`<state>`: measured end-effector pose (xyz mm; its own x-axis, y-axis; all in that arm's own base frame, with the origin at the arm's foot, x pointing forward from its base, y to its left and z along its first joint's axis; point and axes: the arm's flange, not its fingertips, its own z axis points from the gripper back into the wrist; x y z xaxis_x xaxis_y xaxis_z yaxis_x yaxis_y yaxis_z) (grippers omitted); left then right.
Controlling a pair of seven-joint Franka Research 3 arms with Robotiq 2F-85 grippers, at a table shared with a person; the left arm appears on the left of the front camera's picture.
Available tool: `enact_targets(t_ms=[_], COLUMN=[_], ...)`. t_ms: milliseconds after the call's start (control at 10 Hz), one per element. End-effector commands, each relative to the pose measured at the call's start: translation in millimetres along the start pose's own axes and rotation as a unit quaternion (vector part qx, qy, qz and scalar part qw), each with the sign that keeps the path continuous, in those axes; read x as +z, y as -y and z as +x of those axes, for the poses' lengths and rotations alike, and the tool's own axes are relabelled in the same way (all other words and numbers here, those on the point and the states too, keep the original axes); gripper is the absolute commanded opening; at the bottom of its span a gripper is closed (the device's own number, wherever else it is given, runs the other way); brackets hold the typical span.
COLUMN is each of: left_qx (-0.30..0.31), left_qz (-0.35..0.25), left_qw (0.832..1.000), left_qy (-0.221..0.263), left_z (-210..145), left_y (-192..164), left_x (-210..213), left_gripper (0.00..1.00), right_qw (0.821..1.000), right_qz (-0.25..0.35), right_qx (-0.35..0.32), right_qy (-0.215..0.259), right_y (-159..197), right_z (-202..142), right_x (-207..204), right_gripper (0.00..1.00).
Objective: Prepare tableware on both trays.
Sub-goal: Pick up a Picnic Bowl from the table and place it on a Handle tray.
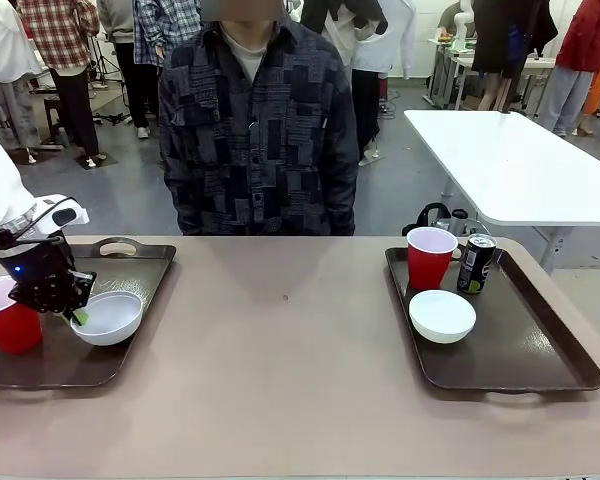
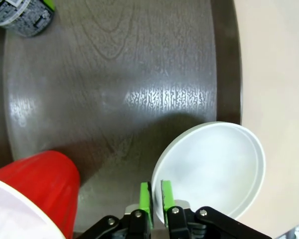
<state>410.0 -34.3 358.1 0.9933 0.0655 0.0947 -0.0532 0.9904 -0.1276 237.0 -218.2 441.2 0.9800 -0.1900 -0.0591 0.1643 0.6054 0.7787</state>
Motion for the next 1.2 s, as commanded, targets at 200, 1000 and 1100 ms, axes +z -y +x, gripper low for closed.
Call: enact_targets(t_ms=[200, 1000, 1100], left_qx=[-0.008, -0.067, -0.075], left_qz=[0.013, 0.01, 0.012], left_qw=[1.0, 0.998, 0.997], left_qy=[0.002, -0.011, -0.004], left_z=[-4, -24, -29], left_y=[-5, 7, 9], left_x=[8, 81, 95], left_gripper=[0.43, 1.0, 0.98], right_qw=[1.0, 1.0, 1.0], right_qz=[0.005, 0.005, 0.005], right_qx=[0.005, 0.005, 0.005], right_qy=[0.002, 0.002, 0.002], right_y=[0, 0, 0], right_z=[-2, -2, -2], right_x=[-1, -1, -1], right_gripper=[1.0, 1.0, 1.0])
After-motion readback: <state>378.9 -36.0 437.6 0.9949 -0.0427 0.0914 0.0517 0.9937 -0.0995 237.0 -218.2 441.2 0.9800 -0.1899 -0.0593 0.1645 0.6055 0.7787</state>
